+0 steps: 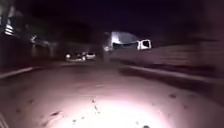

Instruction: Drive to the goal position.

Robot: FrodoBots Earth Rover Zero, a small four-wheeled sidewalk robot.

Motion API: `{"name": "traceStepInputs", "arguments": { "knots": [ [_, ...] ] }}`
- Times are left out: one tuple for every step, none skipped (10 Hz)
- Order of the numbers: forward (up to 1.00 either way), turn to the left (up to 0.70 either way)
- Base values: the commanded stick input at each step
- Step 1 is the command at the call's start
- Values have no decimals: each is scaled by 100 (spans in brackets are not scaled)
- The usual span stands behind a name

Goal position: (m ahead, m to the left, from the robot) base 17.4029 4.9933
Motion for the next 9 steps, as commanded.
{"name": "traceStepInputs", "arguments": {
  "knots": [
    [70,0],
    [70,0],
    [70,0],
    [70,0],
    [70,0],
    [70,0],
    [70,0],
    [70,0],
    [70,0]
  ]
}}
